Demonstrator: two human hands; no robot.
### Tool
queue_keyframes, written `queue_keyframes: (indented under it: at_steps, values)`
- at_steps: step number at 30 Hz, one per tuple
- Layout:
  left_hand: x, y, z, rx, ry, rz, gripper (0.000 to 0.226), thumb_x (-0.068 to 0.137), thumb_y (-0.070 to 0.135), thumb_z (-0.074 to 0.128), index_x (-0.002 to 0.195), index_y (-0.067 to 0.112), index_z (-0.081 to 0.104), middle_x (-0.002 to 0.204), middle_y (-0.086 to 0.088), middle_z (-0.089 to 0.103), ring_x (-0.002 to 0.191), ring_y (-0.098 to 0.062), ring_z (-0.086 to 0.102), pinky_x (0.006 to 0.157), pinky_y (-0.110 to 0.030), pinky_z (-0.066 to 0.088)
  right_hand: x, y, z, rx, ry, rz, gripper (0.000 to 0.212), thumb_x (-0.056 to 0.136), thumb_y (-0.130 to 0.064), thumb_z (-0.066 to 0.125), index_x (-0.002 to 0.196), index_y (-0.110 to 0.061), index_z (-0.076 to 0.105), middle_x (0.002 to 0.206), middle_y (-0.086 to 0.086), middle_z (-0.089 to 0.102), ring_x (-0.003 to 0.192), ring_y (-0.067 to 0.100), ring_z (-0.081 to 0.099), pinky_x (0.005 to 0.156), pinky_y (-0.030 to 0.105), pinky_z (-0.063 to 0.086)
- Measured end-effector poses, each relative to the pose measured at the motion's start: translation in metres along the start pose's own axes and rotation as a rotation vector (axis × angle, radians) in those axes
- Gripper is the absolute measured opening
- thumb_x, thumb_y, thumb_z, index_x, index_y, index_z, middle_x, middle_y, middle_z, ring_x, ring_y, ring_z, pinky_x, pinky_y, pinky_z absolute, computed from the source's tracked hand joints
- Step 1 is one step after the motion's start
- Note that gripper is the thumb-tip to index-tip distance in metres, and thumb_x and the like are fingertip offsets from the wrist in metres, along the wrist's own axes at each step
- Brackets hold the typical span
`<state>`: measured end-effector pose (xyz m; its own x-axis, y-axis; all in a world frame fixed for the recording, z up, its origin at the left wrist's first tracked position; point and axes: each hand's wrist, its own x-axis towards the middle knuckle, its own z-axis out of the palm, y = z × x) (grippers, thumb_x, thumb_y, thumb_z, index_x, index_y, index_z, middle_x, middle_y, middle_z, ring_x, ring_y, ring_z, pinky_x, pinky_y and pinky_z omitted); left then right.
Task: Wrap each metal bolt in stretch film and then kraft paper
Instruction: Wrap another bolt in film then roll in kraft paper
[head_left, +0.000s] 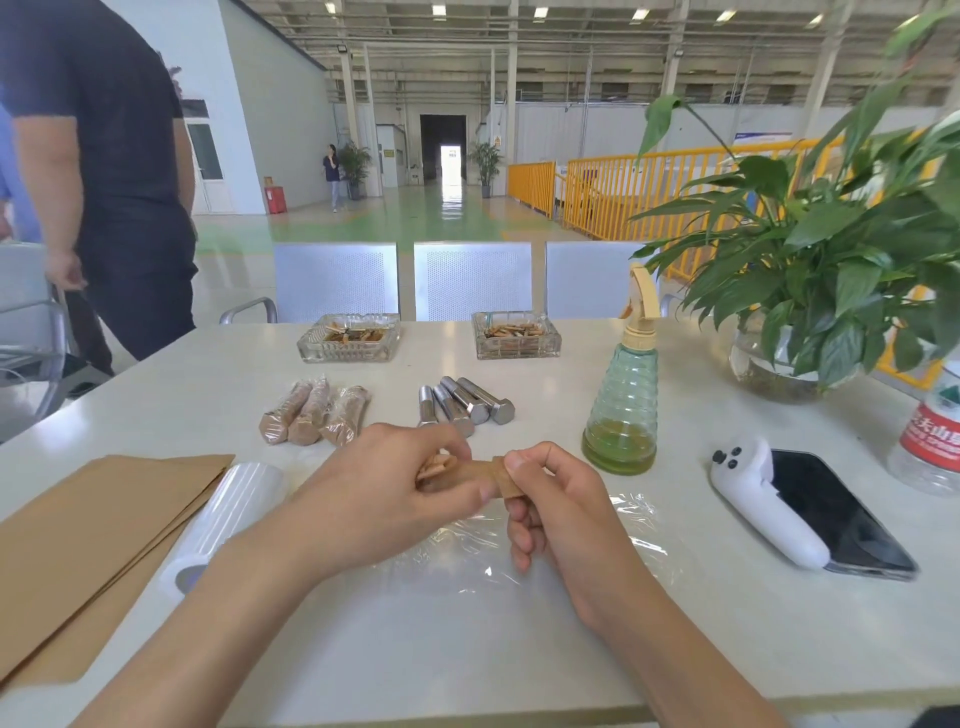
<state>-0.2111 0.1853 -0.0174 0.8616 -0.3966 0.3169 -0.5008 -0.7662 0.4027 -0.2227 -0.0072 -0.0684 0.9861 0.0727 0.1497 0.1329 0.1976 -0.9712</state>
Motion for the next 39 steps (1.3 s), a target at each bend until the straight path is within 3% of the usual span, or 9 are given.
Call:
queue_keyframes:
  at_steps: [4,8,11,15,20,26,30,33,39]
  values:
    - [-0.002,0.001,-0.005,0.293,-0.074,-0.014,0.029,0.077,0.063,0.059,0.079,0.035,0.053,0.066,0.006,0.058,0.069,-0.013,0.059,0.063,-0.033,0.05,0.0,0.001,0.002,-0.068,-0.012,0.006,0.018,0.104,-0.02,0.058,0.091,-0.007,0.06,0.063,0.002,0.052,0.043,0.019,0.045,0.041,0.028,0.041]
    - [-0.001,-0.001,-0.002,0.443,-0.068,0.06,0.031,0.087,0.052,0.05,0.071,0.029,0.037,0.063,0.003,0.045,0.059,-0.02,0.045,0.056,-0.035,0.034,0.001,0.002,0.003,-0.091,-0.019,0.025,0.017,0.103,-0.023,0.058,0.092,-0.01,0.059,0.063,0.002,0.051,0.042,0.019,0.041,0.042,0.027,0.034]
    - [-0.007,-0.003,0.011,0.53,-0.14,0.124,0.022,0.097,0.043,0.039,0.084,0.03,0.025,0.068,0.006,0.034,0.062,-0.026,0.038,0.059,-0.038,0.029,0.0,0.007,0.005,-0.19,-0.009,-0.057,0.015,0.101,-0.023,0.062,0.088,-0.016,0.061,0.061,0.003,0.049,0.043,0.016,0.036,0.042,0.025,0.03]
    - [-0.017,-0.012,0.033,0.4,-0.136,0.11,0.022,0.093,0.047,0.038,0.093,0.032,0.021,0.072,0.004,0.048,0.068,-0.032,0.047,0.061,-0.042,0.035,-0.002,0.013,0.007,-0.422,0.024,-0.216,0.011,0.097,-0.027,0.065,0.087,-0.023,0.061,0.052,-0.01,0.042,0.046,0.01,0.034,0.044,0.021,0.03]
    - [-0.017,-0.022,0.028,0.238,0.002,0.127,0.065,0.074,0.092,0.035,0.122,0.049,0.029,0.062,0.008,0.057,0.063,-0.015,0.052,0.059,-0.034,0.039,-0.006,0.015,0.01,-0.447,-0.009,-0.191,0.012,0.098,-0.036,0.062,0.106,-0.031,0.055,0.055,-0.012,0.058,0.051,0.005,0.063,0.049,0.013,0.041]
    - [-0.015,-0.028,0.035,0.208,0.062,0.214,0.049,0.087,0.079,0.027,0.129,0.057,0.033,0.068,0.016,0.058,0.075,-0.018,0.059,0.056,-0.031,0.034,-0.004,0.012,0.008,-0.596,-0.026,-0.132,0.024,0.095,-0.045,0.054,0.117,-0.046,0.046,0.064,-0.014,0.069,0.092,0.018,0.066,0.071,0.028,0.042]
    - [-0.011,-0.029,0.038,0.242,0.061,0.248,0.037,0.092,0.074,0.028,0.12,0.055,0.043,0.073,0.041,0.053,0.076,-0.014,0.058,0.052,-0.018,0.029,-0.002,0.001,-0.001,-0.702,-0.069,-0.037,0.026,0.089,-0.055,0.055,0.112,-0.044,0.053,0.074,-0.01,0.072,0.065,0.0,0.059,0.06,0.023,0.042]
    - [-0.013,-0.034,0.041,0.278,0.057,0.28,0.043,0.097,0.076,0.017,0.12,0.052,0.045,0.088,0.027,0.065,0.077,-0.013,0.063,0.054,-0.029,0.039,-0.001,-0.016,-0.019,-0.782,-0.082,0.048,0.032,0.081,-0.066,0.062,0.106,-0.045,0.063,0.09,-0.022,0.071,0.069,-0.007,0.062,0.065,0.02,0.045]
    - [-0.016,-0.037,0.048,0.236,-0.012,0.267,0.046,0.099,0.076,0.018,0.121,0.049,0.049,0.104,0.022,0.05,0.095,0.003,0.046,0.066,-0.024,0.045,0.01,-0.055,-0.065,-1.381,0.162,0.156,0.02,0.095,-0.034,0.053,0.111,-0.034,0.064,0.109,-0.01,0.063,0.104,0.021,0.061,0.088,0.035,0.051]
